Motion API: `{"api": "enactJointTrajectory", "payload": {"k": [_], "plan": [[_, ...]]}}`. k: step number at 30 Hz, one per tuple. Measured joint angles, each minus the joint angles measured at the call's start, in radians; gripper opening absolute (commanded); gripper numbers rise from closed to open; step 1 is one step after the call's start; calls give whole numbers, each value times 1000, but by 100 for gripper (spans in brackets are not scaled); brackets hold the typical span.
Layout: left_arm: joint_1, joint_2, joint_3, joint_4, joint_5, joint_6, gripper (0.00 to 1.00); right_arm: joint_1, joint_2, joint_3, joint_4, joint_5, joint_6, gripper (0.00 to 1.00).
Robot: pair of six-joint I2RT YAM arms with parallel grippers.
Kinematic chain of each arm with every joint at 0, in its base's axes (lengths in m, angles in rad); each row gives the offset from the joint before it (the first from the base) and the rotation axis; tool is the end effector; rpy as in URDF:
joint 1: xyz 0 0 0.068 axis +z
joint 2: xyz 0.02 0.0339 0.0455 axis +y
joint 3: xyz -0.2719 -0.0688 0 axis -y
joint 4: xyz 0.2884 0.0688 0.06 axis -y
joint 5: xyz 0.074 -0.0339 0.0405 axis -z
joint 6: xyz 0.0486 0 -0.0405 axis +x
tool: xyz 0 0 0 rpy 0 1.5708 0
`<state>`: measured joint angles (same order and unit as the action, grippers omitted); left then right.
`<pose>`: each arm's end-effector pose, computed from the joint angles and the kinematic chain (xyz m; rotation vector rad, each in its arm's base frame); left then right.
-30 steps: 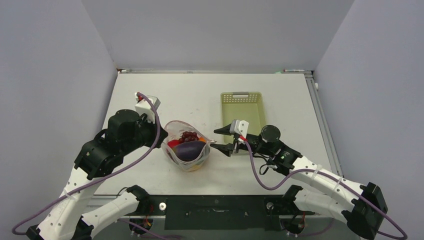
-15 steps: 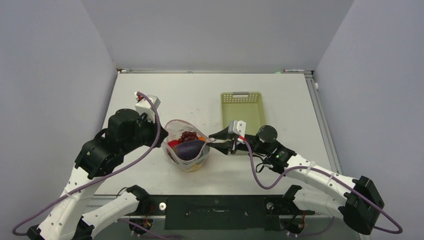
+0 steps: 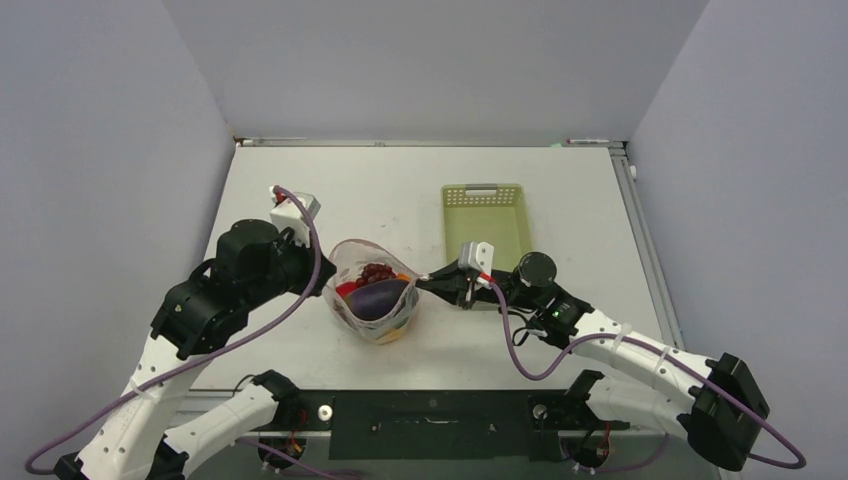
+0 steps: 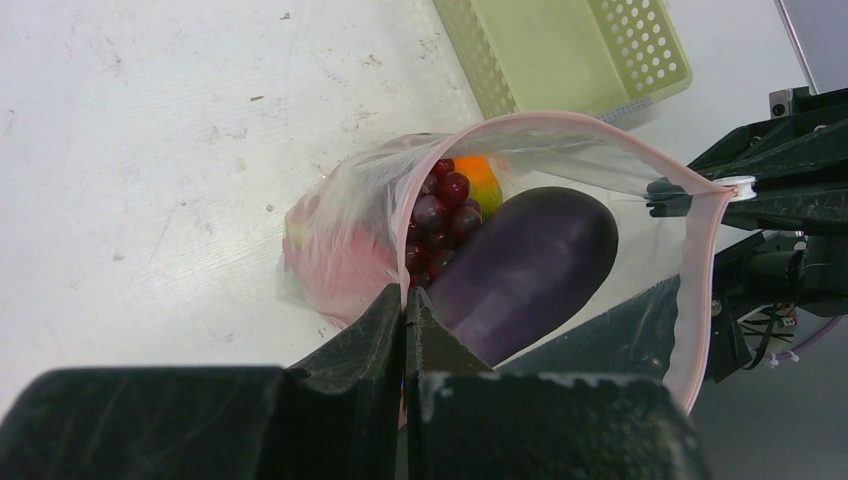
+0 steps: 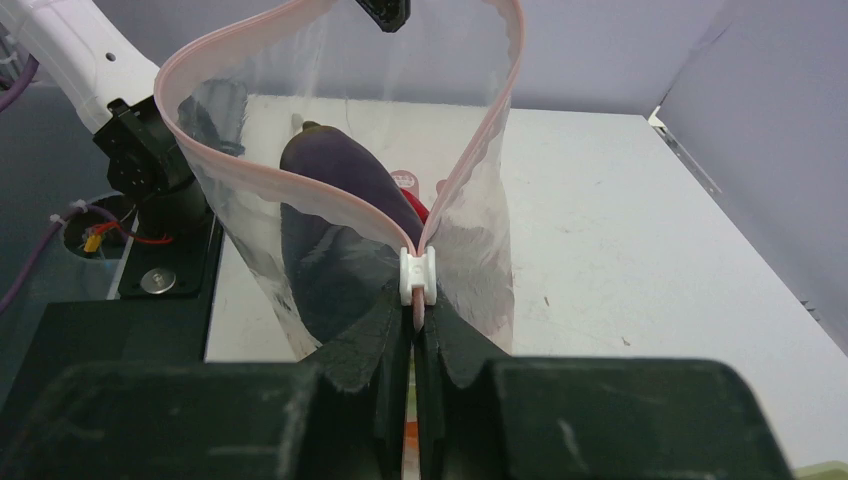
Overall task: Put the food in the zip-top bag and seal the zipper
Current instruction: Zip the zipper food storage bag at the center of the board.
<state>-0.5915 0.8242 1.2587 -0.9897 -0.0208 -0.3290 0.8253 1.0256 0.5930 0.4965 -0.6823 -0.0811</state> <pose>0.1465 -0.0972 0.4243 0.2716 2.1535 -0.5163 0.1657 0.2247 0.2867 -1.1840 1.1158 1.0930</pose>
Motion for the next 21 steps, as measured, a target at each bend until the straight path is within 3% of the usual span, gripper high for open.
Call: {"api": "enactJointTrajectory", "payload": {"k": [2,6,10,21], "plan": [[2,-5,-6,0,2,0,7,0,-5,4,-14,0,-2,5],[4,-8,-11,3,12,9,40,2,-6,51,-97,-6,-16,5],[4,-18,-13,12,27,20,53,8,-5,128,-209,-8,-40,5],[4,-28,35,40,90,74,58,49,32,317,-484,-12,-76,5]]}}
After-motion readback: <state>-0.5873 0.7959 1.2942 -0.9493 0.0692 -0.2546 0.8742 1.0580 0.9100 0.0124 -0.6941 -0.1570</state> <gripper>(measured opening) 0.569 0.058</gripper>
